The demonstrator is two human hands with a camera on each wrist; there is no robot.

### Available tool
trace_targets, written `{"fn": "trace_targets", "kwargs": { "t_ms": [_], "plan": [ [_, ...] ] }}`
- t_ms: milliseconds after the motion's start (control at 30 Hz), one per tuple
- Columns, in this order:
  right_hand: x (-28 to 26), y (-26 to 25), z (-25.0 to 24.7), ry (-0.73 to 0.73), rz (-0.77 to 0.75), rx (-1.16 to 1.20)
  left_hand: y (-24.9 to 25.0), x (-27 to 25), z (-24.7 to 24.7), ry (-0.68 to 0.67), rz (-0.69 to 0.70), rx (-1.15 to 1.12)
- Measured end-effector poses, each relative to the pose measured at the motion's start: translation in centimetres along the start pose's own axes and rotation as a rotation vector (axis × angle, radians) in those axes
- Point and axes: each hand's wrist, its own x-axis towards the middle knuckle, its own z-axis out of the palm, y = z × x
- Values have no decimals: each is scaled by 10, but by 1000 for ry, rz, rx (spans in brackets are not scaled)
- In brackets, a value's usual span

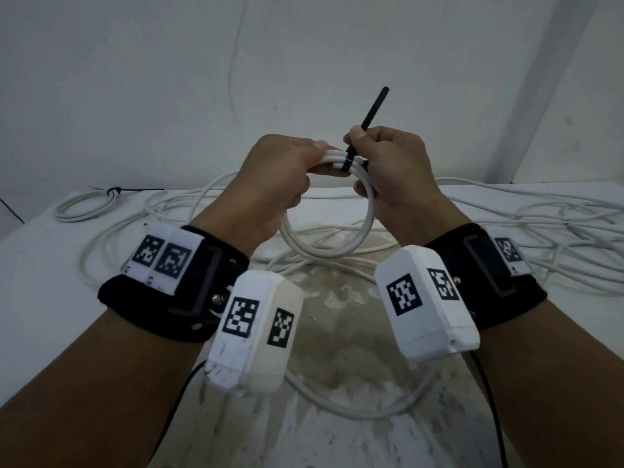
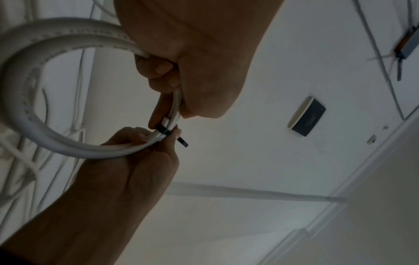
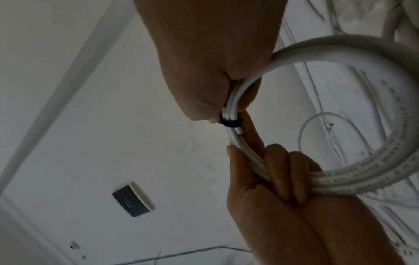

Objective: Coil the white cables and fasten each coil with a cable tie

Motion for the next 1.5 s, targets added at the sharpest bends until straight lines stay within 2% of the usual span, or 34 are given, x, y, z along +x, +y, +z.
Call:
{"fn": "trace_targets", "kwargs": {
  "t_ms": [100,233,300,700,933,1233,1367,1500],
  "plan": [
    [0,-2,-1,-14,-8,12,1,-1,1,-6,31,3],
    [-3,-3,1,-37,-14,3,-5,-4,5,15,216,143],
    [-4,-4,0,-51,-15,30,-7,-3,4,29,237,143],
    [-4,-7,2,-63,-128,-71,5,-5,-3,-49,200,225],
    [-5,0,6,-117,-92,-74,-3,0,-5,-47,221,310],
    [0,12,10,-9,-111,-118,-14,4,-2,-74,204,357],
    [4,14,9,-14,-55,-76,-17,6,-1,-95,202,323],
    [15,4,5,47,78,115,-8,9,-11,-30,48,174]
  ]
}}
